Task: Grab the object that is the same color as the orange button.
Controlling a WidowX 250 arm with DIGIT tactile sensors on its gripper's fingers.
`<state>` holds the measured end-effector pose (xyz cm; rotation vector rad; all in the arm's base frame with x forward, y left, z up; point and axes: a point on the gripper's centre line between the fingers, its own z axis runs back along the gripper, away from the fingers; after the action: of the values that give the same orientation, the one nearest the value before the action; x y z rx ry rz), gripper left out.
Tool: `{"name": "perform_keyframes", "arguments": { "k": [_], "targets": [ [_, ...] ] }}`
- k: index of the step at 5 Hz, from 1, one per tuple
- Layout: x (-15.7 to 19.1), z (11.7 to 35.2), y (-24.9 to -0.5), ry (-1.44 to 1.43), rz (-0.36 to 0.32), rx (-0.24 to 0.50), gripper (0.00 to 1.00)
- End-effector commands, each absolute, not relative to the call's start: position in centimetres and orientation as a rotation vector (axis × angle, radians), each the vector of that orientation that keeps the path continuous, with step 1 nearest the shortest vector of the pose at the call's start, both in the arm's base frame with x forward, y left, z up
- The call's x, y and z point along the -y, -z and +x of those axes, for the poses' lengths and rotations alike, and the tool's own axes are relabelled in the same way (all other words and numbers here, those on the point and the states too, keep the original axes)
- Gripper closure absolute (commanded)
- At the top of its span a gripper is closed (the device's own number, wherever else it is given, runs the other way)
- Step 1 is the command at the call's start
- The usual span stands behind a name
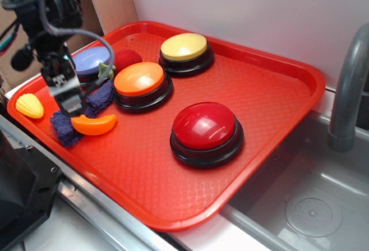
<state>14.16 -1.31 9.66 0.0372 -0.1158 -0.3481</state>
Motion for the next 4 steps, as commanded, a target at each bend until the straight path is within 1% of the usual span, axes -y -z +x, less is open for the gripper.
{"name": "perform_keyframes", "arguments": {
  "k": [1, 3, 4],
  "targets": [
    [0.5, 15.2, -6.1, 0.375, 0.051, 0.129, 0.00],
    [-0.4, 15.9, -3.3, 0.356, 0.012, 0.127, 0.00],
    [-0.3, 16.1, -2.5, 0.357, -0.003, 0.115, 0.00]
  ]
}}
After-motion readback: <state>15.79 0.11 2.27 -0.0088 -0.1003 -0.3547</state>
